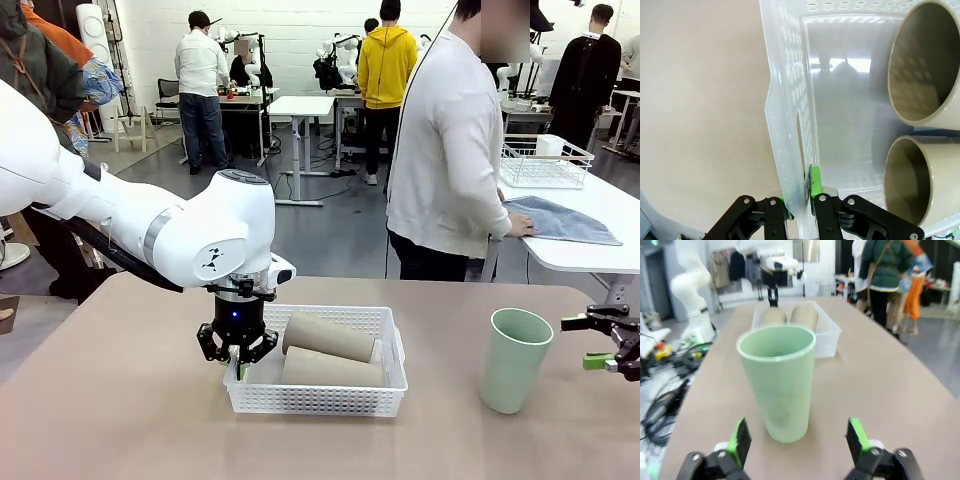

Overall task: Clean and organize the cups into the basket.
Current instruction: Pick up the Reusable plastic cup from the right side of the table and stack it inside the Organizing basket in the center of the table.

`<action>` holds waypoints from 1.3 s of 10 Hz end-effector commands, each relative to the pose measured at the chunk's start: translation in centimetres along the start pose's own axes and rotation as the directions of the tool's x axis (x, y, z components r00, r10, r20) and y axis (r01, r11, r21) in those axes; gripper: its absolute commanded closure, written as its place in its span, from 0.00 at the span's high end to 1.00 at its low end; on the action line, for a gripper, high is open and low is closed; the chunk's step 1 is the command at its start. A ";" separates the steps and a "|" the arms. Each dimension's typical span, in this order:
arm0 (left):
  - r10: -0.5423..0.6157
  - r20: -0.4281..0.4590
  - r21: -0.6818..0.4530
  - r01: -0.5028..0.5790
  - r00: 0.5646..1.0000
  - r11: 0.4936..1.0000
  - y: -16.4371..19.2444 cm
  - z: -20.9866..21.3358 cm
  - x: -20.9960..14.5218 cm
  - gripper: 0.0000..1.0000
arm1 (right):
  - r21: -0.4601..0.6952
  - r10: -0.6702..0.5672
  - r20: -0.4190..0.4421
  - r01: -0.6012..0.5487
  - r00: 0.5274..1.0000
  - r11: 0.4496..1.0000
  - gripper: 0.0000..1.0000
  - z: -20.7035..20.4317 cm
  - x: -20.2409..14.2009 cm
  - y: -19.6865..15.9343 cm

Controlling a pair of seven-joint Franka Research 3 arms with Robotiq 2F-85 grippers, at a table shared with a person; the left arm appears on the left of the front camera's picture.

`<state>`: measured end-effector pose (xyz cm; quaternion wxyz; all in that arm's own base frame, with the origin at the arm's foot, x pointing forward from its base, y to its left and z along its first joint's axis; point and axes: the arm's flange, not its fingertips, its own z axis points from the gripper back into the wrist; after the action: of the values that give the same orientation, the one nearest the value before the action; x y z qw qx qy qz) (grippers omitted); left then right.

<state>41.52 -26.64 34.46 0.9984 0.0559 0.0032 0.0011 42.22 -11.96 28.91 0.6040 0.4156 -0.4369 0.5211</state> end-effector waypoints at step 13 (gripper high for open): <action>0.021 -0.002 0.003 -0.021 1.000 1.000 -0.3 -0.1 -0.1 0.00 | 0.214 -0.017 -0.054 0.028 0.998 0.977 1.00 -10.3 -3.1 -2.6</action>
<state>41.52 -26.64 34.46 0.9984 0.0559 0.0032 0.0012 45.21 -3.66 23.46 0.5750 0.4704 -0.3656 0.5608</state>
